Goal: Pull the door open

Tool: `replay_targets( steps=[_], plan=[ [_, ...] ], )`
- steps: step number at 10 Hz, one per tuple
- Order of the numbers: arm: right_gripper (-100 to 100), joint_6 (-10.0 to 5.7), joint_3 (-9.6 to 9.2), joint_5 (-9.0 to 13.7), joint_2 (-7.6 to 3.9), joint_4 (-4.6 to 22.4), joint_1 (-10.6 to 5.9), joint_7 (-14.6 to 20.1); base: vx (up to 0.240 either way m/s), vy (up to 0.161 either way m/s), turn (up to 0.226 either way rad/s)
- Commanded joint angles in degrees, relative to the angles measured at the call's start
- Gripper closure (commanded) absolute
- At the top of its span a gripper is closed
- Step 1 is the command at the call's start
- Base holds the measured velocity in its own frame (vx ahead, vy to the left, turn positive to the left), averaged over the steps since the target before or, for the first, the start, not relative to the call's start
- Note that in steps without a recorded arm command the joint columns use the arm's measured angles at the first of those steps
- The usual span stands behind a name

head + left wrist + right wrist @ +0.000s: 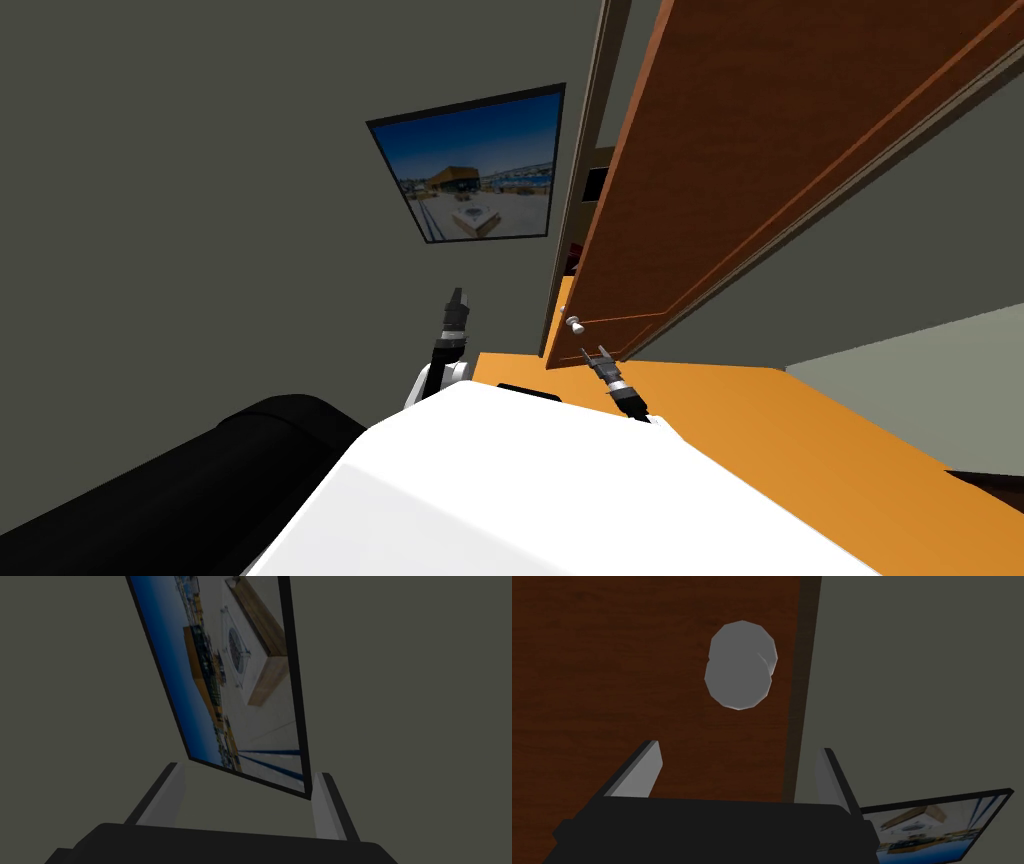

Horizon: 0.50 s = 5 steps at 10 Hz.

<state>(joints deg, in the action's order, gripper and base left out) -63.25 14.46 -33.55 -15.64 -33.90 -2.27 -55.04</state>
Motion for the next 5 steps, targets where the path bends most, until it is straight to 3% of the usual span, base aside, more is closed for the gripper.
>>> replay_targets(
  steps=[1,3,4,5],
  plan=[
    [-100,0.86,2.01,1.6,0.18,1.8,-0.98,-1.8,0.037,-0.009,0.368],
    [-100,2.31,4.15,3.2,0.51,2.7,-1.72,-3.2,0.044,-0.017,0.309],
    [-100,2.31,4.15,3.2,0.51,2.7,-1.72,-3.2,0.035,-0.024,0.128],
    [-100,2.31,4.15,3.2,0.51,2.7,-1.72,-3.2,0.012,-0.012,-0.027]
  ],
)
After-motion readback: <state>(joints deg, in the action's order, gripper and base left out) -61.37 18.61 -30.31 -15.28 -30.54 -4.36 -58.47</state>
